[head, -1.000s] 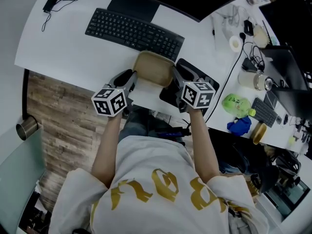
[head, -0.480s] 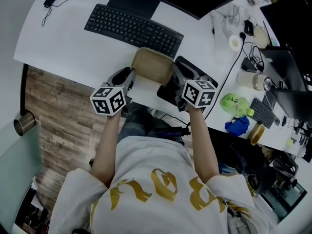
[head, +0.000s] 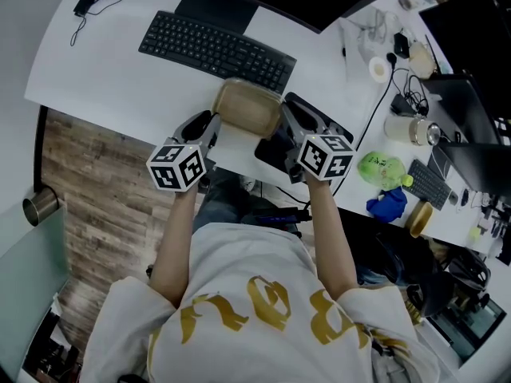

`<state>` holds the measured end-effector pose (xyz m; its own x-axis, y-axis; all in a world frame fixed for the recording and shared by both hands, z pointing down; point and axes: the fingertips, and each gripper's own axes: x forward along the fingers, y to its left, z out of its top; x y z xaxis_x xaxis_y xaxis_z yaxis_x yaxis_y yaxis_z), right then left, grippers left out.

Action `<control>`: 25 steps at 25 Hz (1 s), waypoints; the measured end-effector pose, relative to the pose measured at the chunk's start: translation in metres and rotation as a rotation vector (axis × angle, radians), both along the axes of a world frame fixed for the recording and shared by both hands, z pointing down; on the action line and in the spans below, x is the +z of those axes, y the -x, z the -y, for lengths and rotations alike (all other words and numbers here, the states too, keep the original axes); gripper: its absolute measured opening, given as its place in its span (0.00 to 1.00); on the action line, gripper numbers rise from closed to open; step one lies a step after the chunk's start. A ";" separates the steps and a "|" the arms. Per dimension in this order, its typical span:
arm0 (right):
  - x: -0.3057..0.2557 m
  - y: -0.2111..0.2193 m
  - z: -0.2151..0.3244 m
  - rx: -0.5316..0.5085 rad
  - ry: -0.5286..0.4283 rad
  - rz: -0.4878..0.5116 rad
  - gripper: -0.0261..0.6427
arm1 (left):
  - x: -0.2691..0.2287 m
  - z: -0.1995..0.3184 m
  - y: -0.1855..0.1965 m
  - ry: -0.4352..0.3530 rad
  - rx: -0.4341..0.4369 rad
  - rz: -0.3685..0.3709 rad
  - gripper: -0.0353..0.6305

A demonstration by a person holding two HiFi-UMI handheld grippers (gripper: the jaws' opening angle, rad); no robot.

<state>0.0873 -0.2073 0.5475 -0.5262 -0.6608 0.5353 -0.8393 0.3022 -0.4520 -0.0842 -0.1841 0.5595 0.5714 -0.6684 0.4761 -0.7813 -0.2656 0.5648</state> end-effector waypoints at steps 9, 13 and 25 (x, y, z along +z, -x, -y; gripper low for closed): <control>-0.018 -0.003 -0.008 0.007 -0.053 0.006 0.11 | -0.017 -0.008 0.000 -0.028 -0.032 -0.013 0.18; -0.027 -0.003 -0.012 0.002 -0.071 0.017 0.11 | -0.027 -0.013 0.001 -0.049 -0.045 -0.018 0.18; -0.066 -0.011 -0.035 0.025 -0.137 0.090 0.11 | -0.067 -0.036 -0.006 -0.123 -0.088 -0.028 0.18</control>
